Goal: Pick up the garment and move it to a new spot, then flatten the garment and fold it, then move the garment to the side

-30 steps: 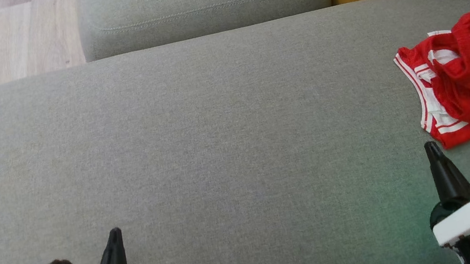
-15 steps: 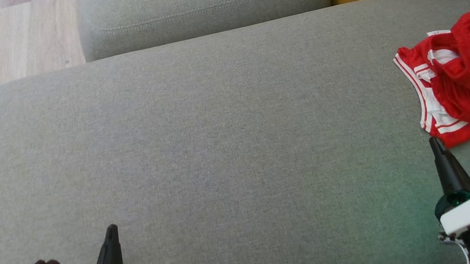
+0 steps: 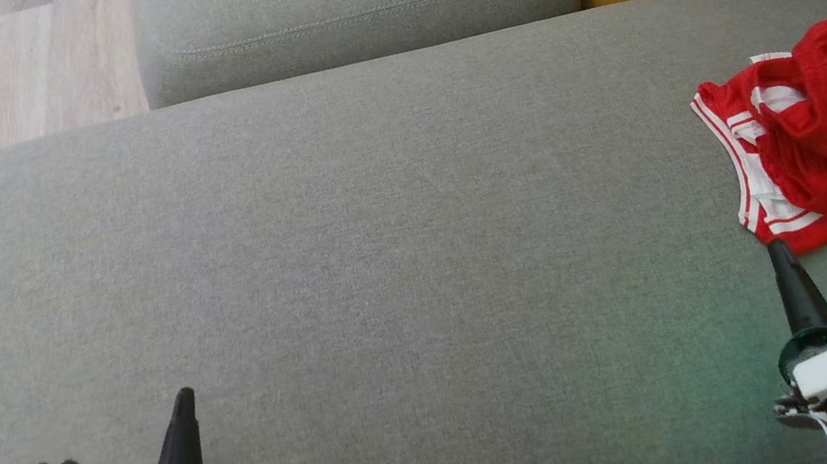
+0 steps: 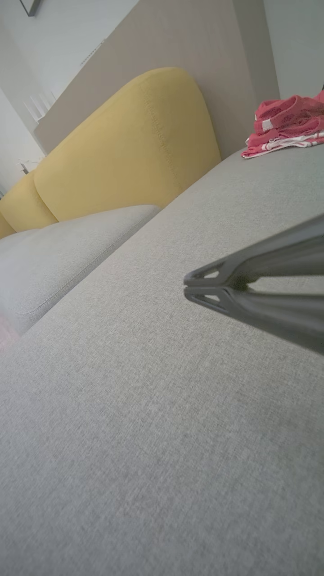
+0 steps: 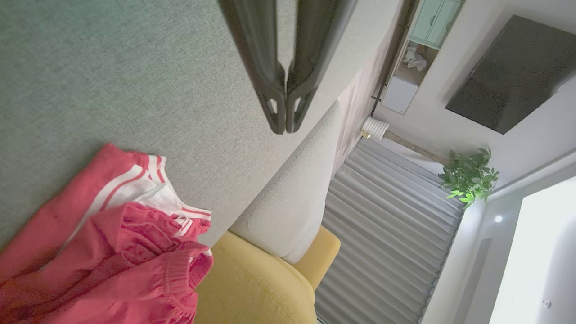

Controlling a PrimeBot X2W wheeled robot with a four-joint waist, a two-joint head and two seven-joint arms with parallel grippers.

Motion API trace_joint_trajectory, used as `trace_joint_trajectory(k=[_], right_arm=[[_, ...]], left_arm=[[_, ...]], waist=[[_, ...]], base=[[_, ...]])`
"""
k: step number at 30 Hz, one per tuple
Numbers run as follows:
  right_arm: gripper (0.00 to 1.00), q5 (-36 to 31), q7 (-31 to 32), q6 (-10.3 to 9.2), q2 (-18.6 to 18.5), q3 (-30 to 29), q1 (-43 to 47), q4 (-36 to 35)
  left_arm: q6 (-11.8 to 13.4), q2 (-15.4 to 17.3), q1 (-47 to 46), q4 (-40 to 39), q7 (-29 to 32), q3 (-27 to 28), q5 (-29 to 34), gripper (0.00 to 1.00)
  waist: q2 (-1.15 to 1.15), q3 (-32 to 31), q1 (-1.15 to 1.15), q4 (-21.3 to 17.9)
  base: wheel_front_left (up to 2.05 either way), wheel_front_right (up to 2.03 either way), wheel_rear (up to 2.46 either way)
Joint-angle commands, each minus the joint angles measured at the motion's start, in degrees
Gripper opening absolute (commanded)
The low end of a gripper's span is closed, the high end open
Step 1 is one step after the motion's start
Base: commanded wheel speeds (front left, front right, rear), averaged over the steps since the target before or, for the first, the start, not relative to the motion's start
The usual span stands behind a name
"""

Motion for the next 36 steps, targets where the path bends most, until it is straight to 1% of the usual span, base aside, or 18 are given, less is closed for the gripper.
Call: trace_joint_trajectory(k=[1,36], right_arm=[[0.0,2.1,-0.4,0.26,-1.3,0.2,-3.5,-1.4],[0.0,25.8,0.3,0.38,-1.4,-1.6,-7.5,4.1]], left_arm=[[-0.9,0.2,-3.5,-1.4,0.2,2.3,-1.8,0.0],[-7.0,-2.5,-7.0,1.6,4.2,9.7,-24.0,0.0]], waist=[[0.0,0.0,0.0,0.0],[0.0,0.0,0.0,-0.3]], base=[[0.0,0.0,0.0],[0.0,0.0,0.0]])
